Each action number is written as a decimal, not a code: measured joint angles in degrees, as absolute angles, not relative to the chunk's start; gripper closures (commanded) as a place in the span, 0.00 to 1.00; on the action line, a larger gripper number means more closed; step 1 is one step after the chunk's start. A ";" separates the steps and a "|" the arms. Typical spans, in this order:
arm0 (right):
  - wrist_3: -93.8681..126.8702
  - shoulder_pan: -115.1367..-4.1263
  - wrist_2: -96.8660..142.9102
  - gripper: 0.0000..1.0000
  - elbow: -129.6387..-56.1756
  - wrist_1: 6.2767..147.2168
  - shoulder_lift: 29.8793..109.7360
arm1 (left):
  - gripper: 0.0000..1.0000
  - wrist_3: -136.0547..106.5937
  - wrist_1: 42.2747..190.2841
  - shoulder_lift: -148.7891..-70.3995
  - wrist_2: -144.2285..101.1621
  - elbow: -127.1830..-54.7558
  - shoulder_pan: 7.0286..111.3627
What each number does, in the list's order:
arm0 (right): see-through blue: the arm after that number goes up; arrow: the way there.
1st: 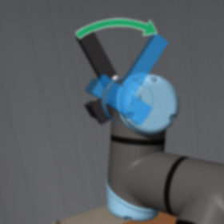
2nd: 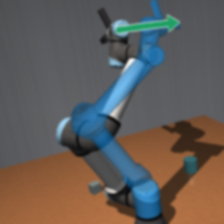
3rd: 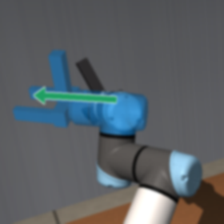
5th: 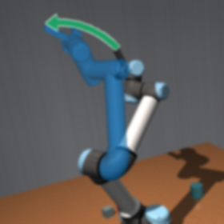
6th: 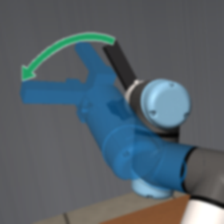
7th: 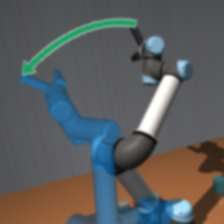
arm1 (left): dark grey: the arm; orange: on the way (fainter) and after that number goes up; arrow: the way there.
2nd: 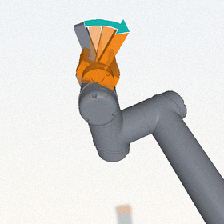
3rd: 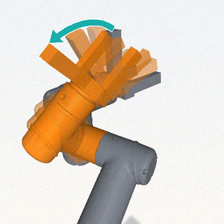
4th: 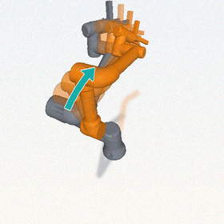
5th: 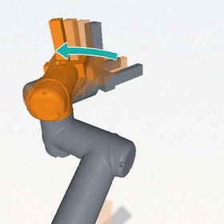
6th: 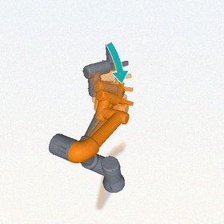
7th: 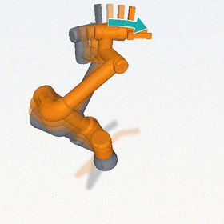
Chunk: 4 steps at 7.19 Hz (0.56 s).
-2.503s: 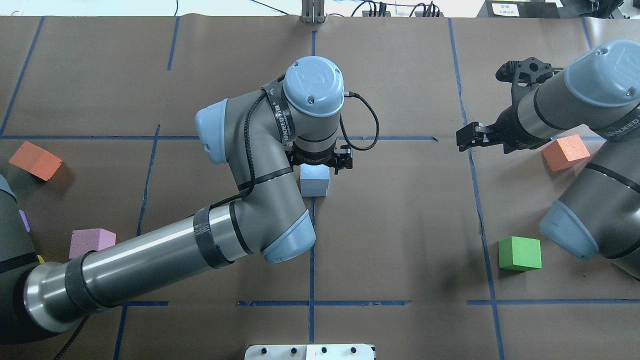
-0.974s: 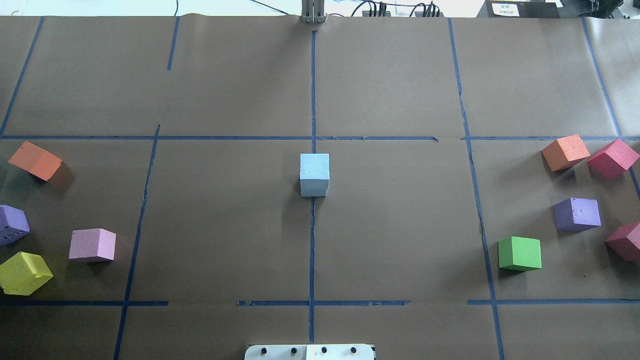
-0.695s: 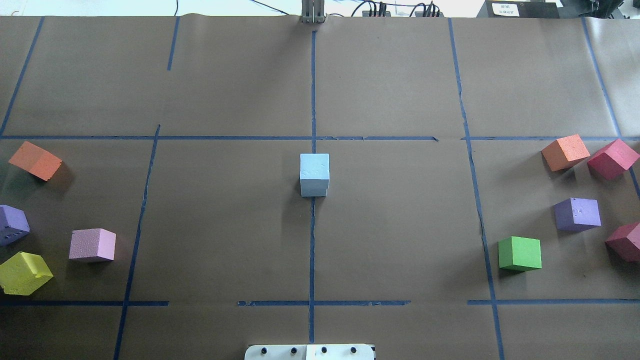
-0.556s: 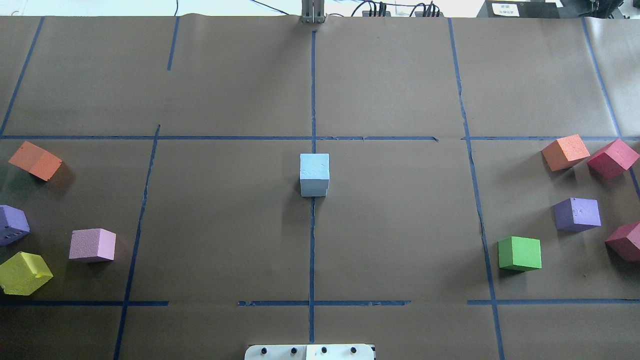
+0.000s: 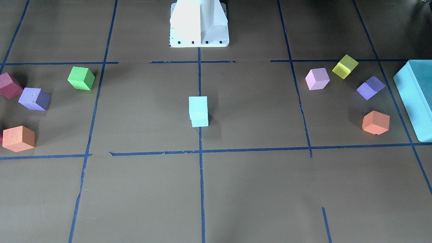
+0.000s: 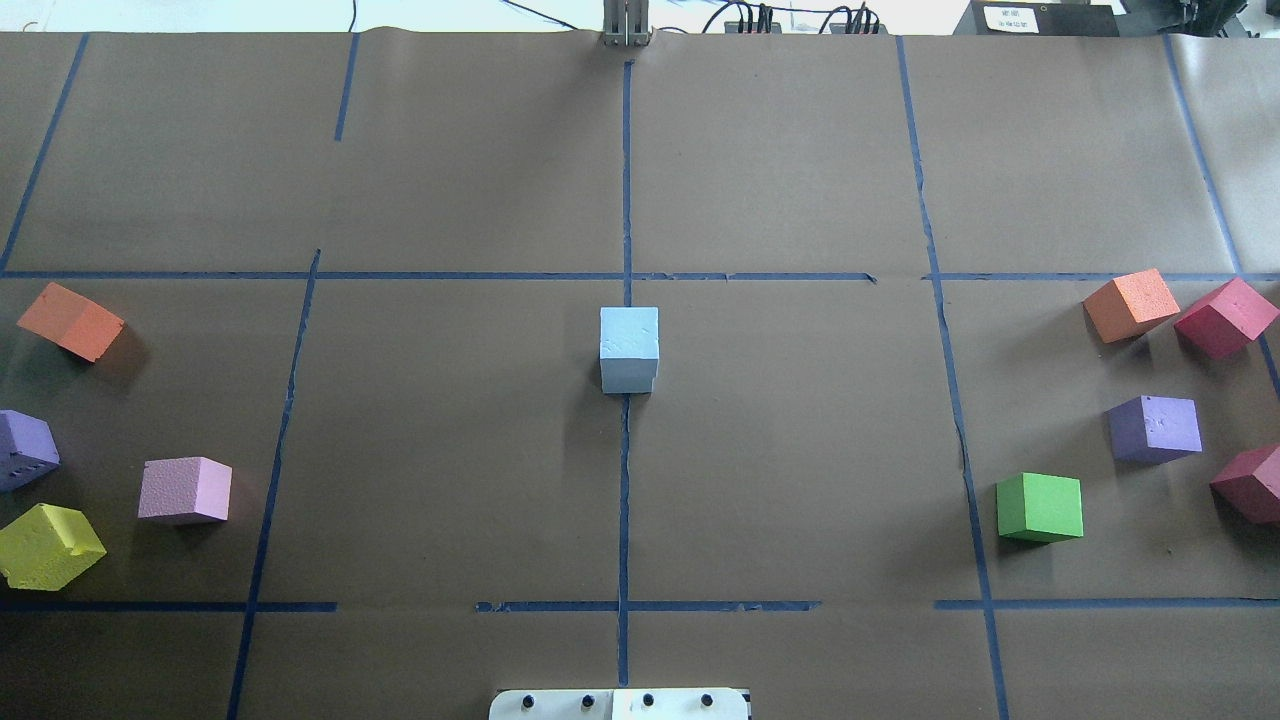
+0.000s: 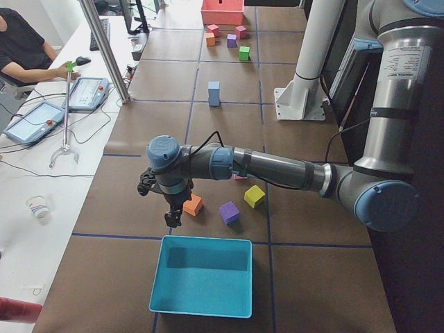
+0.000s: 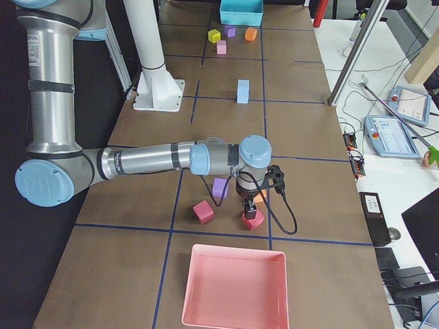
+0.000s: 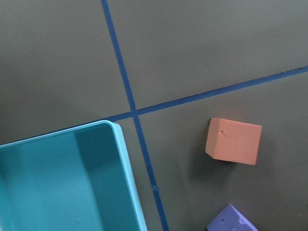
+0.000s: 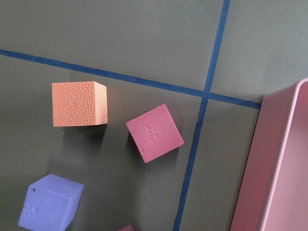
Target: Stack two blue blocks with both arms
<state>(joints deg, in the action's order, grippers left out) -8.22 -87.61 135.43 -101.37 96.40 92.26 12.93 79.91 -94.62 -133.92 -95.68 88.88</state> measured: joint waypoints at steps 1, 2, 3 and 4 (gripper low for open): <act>-8.17 -87.58 135.42 0.00 -101.35 96.36 92.20 | 0.00 12.95 79.95 -94.60 -133.80 -95.62 88.90; -8.12 -87.55 135.52 0.00 -101.41 96.31 92.16 | 0.00 12.94 79.97 -94.59 -133.77 -95.55 88.89; -8.12 -87.55 135.65 0.00 -101.38 96.29 91.99 | 0.00 12.97 80.00 -94.68 -133.77 -95.07 88.88; -8.15 -87.45 135.71 0.00 -101.21 96.31 91.70 | 0.00 13.00 80.21 -94.83 -133.77 -94.30 89.05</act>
<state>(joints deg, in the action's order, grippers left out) -8.15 -87.45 135.71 -101.21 96.31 91.70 13.00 80.21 -94.83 -133.77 -94.30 89.05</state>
